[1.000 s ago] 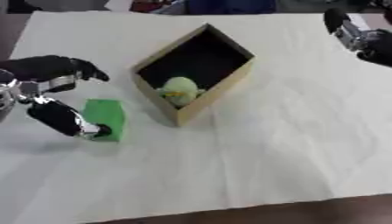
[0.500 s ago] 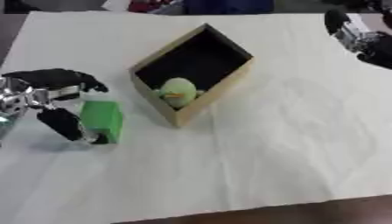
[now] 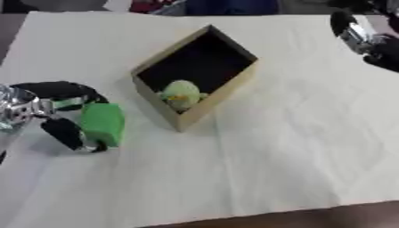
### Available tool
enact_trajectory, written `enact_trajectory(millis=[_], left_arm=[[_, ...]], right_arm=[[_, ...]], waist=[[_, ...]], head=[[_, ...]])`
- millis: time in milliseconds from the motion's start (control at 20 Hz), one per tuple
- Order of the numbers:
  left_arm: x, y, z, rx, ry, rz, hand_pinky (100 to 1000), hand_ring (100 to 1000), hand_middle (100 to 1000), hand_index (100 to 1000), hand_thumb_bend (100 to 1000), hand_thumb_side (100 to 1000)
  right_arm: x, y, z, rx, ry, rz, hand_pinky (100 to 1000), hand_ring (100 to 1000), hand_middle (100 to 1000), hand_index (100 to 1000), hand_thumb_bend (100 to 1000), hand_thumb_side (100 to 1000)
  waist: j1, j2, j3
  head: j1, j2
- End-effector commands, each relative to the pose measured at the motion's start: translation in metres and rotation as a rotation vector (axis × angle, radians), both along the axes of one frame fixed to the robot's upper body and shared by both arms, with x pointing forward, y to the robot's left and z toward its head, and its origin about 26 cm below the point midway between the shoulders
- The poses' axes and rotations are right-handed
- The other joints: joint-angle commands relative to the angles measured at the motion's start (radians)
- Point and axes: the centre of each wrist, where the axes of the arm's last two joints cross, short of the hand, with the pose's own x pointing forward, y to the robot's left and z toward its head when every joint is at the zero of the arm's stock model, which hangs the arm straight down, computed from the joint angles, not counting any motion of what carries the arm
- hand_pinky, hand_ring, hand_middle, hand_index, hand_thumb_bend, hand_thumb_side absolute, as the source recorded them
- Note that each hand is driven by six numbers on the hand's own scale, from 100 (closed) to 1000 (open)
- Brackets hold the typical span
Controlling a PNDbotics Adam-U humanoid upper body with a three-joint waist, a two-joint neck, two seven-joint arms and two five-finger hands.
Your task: Pick up objects on the table and place them in the box.
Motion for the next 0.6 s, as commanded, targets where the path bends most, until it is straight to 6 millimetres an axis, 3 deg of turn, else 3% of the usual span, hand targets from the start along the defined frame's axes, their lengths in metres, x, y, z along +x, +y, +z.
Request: enact_trajectory(millis=[50, 200, 350, 600], left_arm=[[0.001, 0.002, 0.005, 0.016, -0.044, 0.001, 724, 839, 778, 896, 440, 492], [0.000, 0.000, 0.005, 0.013, -0.071, -0.011, 708, 817, 727, 871, 402, 491], [-0.003, -0.002, 0.009, 0.016, -0.098, -0.020, 687, 781, 636, 820, 306, 481], [-0.008, -0.004, 0.015, 0.027, -0.126, -0.023, 675, 763, 606, 794, 227, 478]], right_arm=[[-0.003, -0.001, 0.009, -0.004, -0.028, 0.002, 874, 870, 802, 904, 120, 917], [-0.002, -0.002, 0.008, -0.001, -0.024, -0.002, 874, 870, 802, 904, 121, 917], [-0.002, -0.002, 0.007, 0.001, -0.020, -0.002, 875, 870, 801, 904, 124, 923], [-0.002, -0.003, 0.005, 0.004, -0.011, -0.007, 876, 870, 800, 905, 121, 929]], waist=[[-0.001, -0.015, 0.000], [-0.001, -0.015, 0.001], [0.000, -0.017, 0.002], [0.002, -0.022, 0.004]], head=[[0.000, -0.013], [-0.002, -0.012], [-0.003, -0.012], [-0.007, -0.010]])
